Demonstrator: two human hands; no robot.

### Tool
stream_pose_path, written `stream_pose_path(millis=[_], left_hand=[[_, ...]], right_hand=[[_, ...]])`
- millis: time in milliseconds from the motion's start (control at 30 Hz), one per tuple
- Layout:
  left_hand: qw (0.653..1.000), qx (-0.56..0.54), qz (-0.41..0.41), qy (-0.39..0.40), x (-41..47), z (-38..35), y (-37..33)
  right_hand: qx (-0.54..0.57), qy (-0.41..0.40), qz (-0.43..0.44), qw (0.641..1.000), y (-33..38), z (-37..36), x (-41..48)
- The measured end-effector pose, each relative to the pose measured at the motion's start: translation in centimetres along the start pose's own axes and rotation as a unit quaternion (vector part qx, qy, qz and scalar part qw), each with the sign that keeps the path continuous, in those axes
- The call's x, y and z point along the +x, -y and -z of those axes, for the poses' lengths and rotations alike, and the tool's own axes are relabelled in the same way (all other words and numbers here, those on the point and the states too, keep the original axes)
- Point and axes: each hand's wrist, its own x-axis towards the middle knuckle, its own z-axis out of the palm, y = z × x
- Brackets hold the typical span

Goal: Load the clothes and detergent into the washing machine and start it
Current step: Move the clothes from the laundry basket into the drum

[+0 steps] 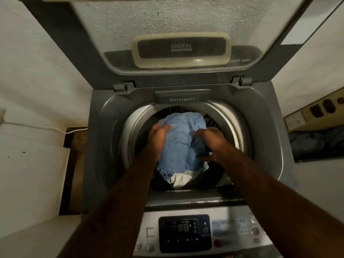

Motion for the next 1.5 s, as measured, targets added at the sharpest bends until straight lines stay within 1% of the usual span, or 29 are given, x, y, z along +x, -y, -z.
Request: stream_pose_path(millis=[33, 100, 200, 267, 300, 400, 533, 633, 733, 833, 967, 1067, 1167, 1200, 1267, 1367, 1433, 1500], left_hand=[[1.0, -0.002, 0.017, 0.005, 0.1, 0.0, 0.2], [0.998, -0.016, 0.05, 0.021, -0.8, 0.0, 0.3], [0.997, -0.024, 0.066, 0.04, -3.1, -0.4, -0.5], [0.995, -0.028, 0.078, 0.046, -4.0, -0.8, -0.5], [0.995, -0.032, 0.075, 0.051, -4.6, -1.0, -0.6], [0.995, -0.021, 0.069, 0.075, -6.8, -1.9, -1.3], [0.99, -0.021, 0.047, 0.134, -10.6, -3.8, -2.3], [0.981, -0.012, 0.015, 0.191, -15.3, -6.7, -3.2], [0.966, 0.022, -0.03, 0.255, -20.6, -10.4, -3.3], [0.936, 0.081, -0.057, 0.337, -25.6, -15.4, -1.9], [0.885, 0.21, -0.117, 0.398, -31.7, -23.9, 2.7], [0.848, 0.27, -0.118, 0.44, -35.8, -30.4, 7.8], [0.802, 0.339, -0.1, 0.482, -39.3, -36.3, 14.3], [0.789, 0.363, -0.091, 0.487, -39.9, -37.9, 16.5], [0.752, 0.42, -0.077, 0.503, -40.9, -41.1, 22.2], [0.7, 0.497, -0.068, 0.509, -40.3, -44.9, 30.9], [0.656, 0.558, -0.065, 0.504, -38.6, -47.1, 37.2], [0.629, 0.595, -0.042, 0.499, -36.1, -49.1, 43.9]], right_hand=[[0.014, 0.001, -0.008, 1.0, -0.2, 0.2, 0.2], [-0.002, -0.001, 0.004, 1.0, -0.6, 0.5, 0.4], [-0.004, 0.015, 0.021, 1.0, -1.6, 0.6, 1.2], [-0.01, 0.022, 0.034, 0.999, -3.1, 1.3, 4.1], [-0.009, 0.032, 0.037, 0.999, -3.1, 1.6, 3.7], [0.002, 0.056, 0.066, 0.996, -2.4, 2.1, -0.4], [0.025, 0.086, 0.146, 0.985, -1.8, 4.9, -7.8], [0.048, 0.098, 0.201, 0.974, -3.0, 9.8, -12.2], [0.108, 0.072, 0.237, 0.963, -5.4, 16.1, -16.5], [0.154, 0.019, 0.257, 0.954, -9.7, 23.3, -19.9], [0.223, -0.07, 0.267, 0.935, -17.4, 31.4, -22.4], [0.286, -0.138, 0.247, 0.915, -23.9, 36.7, -23.5], [0.342, -0.21, 0.201, 0.893, -31.3, 41.3, -23.9], [0.354, -0.225, 0.184, 0.889, -33.6, 42.4, -23.5], [0.379, -0.25, 0.139, 0.88, -39.0, 44.5, -22.4], [0.413, -0.275, 0.064, 0.866, -47.1, 46.7, -18.8], [0.443, -0.281, 0.009, 0.851, -52.6, 47.5, -15.4], [0.457, -0.278, -0.038, 0.844, -57.7, 47.7, -11.2]])
